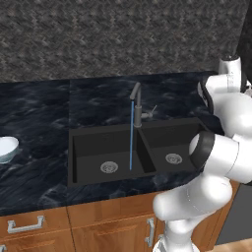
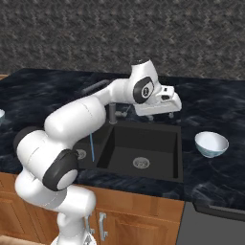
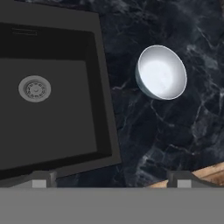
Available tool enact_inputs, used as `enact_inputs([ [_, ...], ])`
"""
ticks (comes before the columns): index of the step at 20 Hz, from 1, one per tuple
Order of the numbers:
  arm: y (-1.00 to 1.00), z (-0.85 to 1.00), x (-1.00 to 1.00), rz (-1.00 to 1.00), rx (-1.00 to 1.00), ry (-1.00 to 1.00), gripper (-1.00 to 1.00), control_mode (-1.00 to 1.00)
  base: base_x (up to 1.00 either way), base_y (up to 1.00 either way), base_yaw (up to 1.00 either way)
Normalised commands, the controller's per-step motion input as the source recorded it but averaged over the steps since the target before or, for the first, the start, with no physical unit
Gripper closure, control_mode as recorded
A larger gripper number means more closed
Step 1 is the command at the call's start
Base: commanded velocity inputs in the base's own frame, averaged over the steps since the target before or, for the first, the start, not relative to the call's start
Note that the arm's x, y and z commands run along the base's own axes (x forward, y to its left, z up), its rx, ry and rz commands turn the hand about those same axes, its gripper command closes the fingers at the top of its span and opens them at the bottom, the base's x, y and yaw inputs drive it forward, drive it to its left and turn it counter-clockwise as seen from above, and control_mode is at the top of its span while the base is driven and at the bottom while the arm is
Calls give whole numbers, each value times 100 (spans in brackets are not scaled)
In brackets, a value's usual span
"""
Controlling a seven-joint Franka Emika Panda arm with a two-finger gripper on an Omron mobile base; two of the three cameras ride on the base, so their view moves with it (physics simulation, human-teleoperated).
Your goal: Rinse each bowl for a few seconds and place them down in the sink or on the counter.
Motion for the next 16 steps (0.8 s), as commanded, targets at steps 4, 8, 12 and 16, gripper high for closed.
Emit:
enact_inputs([
  [4, -21, -23, -5, 0, 0, 0, -100, -100, 0, 0, 0],
  [8, -16, -21, 0, 4, 0, 0, -100, -100, 0, 0, 0],
  [12, -28, -18, 0, 4, 0, 0, -100, -100, 0, 0, 0],
  [16, -22, -16, 0, 3, 0, 1, -100, -100, 0, 0, 0],
])
